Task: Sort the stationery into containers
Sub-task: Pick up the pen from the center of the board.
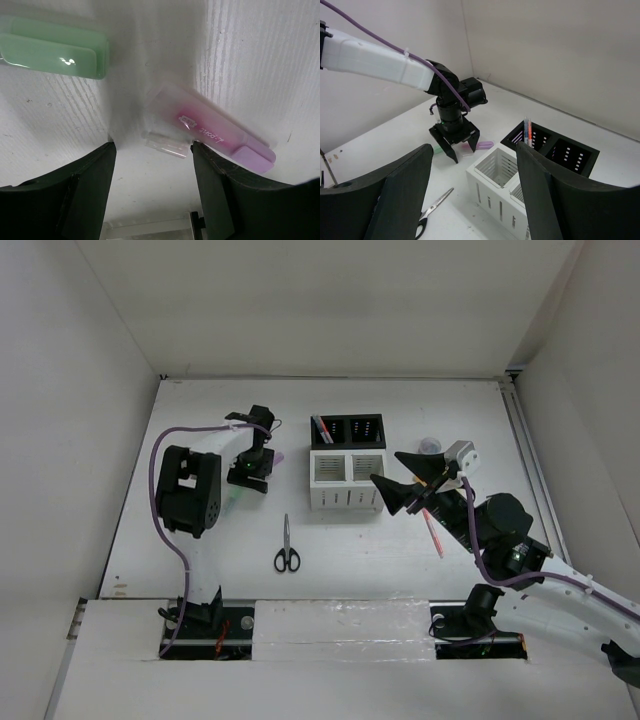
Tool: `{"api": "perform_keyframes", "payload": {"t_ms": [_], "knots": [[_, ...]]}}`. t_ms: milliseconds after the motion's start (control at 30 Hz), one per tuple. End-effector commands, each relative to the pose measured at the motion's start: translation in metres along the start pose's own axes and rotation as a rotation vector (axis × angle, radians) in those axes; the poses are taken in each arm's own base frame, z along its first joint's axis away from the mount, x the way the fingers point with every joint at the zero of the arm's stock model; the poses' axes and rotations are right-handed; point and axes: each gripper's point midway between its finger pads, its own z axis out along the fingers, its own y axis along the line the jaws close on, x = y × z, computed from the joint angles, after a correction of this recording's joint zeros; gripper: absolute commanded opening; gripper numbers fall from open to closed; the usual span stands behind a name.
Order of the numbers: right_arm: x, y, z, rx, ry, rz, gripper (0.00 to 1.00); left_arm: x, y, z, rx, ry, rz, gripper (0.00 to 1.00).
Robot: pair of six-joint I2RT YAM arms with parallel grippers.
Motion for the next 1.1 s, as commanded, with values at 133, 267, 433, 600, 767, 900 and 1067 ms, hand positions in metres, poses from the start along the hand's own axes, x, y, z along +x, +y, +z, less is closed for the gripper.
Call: {"api": "perform_keyframes", "payload": {"t_ms": [133,267,433,600,767,900,1067], "knots": [[-0.008,0.001,0.000,-0.004,-0.025,0.001,0.73,-0.014,0.011,0.028,-0.082,-0.089,-0.016,0.55],[-0.008,0.001,0.000,-0.004,-0.025,0.001,0.73,-0.012,0.004,0.023,-0.064,-0.076,-0.021,0.49],[-0.003,0.001,0.000,-0.003,-0.016,-0.002,0.73,-0.008,0.006,0.026,-0.075,-0.059,-0.029,0.49],[-0.003,0.001,0.000,-0.003,-0.016,-0.002,0.73,0.001,0.003,0.028,-0.066,-0.034,-0.021,0.49],[-0.003,0.001,0.000,-0.003,-0.016,-0.002,0.73,0.021,-0.007,0.023,-0.033,0.012,0.003,0.48],[-0.002,0.001,-0.003,-0.004,-0.017,-0.001,0.73,0.032,-0.007,0.024,-0.035,0.051,0.011,0.48],[-0.005,0.000,-0.004,-0.004,-0.026,0.001,0.73,0.027,0.001,0.031,-0.053,0.017,0.005,0.48]]}}
